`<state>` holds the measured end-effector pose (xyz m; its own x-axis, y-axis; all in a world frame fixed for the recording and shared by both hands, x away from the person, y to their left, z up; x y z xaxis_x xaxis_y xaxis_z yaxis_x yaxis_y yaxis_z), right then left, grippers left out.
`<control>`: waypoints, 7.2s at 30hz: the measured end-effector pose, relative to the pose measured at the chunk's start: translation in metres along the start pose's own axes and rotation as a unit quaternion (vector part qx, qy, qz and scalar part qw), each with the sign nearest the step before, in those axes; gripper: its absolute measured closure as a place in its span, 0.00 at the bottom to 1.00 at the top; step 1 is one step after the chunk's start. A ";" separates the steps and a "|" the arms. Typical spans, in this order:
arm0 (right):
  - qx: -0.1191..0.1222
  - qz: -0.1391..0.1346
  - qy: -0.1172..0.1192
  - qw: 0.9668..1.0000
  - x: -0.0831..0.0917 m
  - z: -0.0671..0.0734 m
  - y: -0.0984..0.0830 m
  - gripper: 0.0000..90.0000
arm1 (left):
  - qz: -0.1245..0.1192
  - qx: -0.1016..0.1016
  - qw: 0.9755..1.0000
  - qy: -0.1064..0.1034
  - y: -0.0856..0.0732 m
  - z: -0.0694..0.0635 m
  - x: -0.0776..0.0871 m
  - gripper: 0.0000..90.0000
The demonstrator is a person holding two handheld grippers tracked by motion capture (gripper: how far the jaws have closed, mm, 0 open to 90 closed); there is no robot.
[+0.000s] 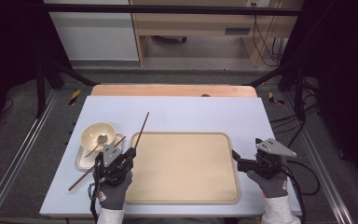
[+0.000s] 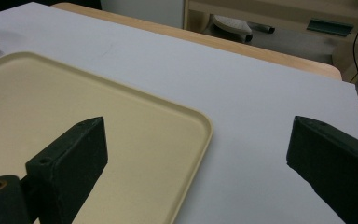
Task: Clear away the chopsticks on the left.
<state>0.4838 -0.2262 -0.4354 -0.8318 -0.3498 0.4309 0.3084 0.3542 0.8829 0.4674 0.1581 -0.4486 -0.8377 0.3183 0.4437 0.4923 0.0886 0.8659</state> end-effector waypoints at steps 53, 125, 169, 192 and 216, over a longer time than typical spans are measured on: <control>0.005 0.012 0.005 1.000 -0.006 0.004 -0.004 0.06 | 0.099 0.046 0.988 0.112 -0.069 0.016 -0.031 0.93; 0.002 0.009 0.002 1.000 -0.001 0.002 -0.003 0.06 | 0.103 -0.144 0.982 -0.062 -0.032 0.054 0.009 0.24; 0.008 0.017 0.004 1.000 -0.006 0.005 -0.006 0.06 | 0.126 -0.095 0.987 0.027 -0.033 0.139 0.000 0.62; 0.006 0.016 0.004 1.000 -0.006 0.005 -0.005 0.06 | 0.140 -0.100 0.985 0.018 -0.036 0.141 -0.004 0.88; 0.006 0.013 0.002 1.000 -0.004 0.003 -0.004 0.06 | 0.131 -0.138 0.982 -0.003 -0.032 0.114 0.004 0.94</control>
<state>0.4841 -0.2238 -0.4414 -0.8219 -0.3435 0.4545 0.3249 0.3728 0.8692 0.4753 0.2646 -0.5009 -0.6889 0.3013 0.6593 0.6075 -0.2562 0.7519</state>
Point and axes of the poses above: each handheld gripper's, and its own axes: x roughly backward along the jaws, y roughly out of its top, z roughly to its left, the point moved 7 cm from there along -x, roughly forward along the jaws, and after that the axes turned 9 degrees about x, right-handed, at the moved point
